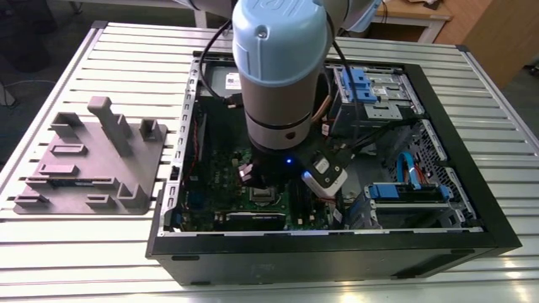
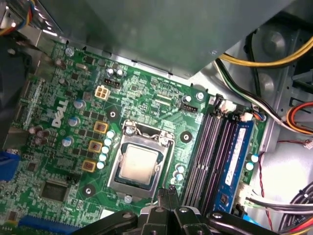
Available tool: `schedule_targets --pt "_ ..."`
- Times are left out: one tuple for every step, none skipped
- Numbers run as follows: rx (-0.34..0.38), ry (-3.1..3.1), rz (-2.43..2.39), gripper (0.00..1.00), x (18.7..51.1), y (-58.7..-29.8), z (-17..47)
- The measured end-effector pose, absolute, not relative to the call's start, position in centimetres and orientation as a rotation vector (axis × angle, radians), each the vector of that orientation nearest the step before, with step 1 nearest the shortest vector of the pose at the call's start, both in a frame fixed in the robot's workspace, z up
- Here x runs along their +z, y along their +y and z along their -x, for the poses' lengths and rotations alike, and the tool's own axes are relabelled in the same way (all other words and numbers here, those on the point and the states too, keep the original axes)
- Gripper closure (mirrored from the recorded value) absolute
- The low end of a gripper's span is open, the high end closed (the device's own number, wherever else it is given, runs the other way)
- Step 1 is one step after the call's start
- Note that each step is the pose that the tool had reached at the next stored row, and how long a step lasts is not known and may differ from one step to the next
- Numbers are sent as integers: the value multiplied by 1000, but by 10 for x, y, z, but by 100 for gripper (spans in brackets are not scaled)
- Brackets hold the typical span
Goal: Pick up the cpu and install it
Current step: 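Install the first cpu locking lever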
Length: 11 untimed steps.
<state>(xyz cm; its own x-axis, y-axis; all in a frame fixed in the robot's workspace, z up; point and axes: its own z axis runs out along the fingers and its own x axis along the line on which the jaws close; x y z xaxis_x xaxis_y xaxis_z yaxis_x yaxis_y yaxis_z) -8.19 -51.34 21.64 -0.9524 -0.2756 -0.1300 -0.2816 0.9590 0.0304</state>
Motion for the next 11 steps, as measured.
schedule_targets --pt "73 2986 426 90 216 -512 83" --pt "73 2986 425 90 216 -511 84" --pt "73 2986 424 90 216 -510 85" --pt "73 2986 422 90 216 -509 86" --pt "73 2986 421 90 216 -508 88" --pt "73 2986 418 90 216 -506 90" --pt "73 2987 416 90 216 -505 92" --pt "72 2987 414 90 216 -504 93" --pt "72 2987 412 90 216 -503 94" --pt "72 2987 411 90 216 -503 94" --pt "72 2987 411 90 216 -503 94"
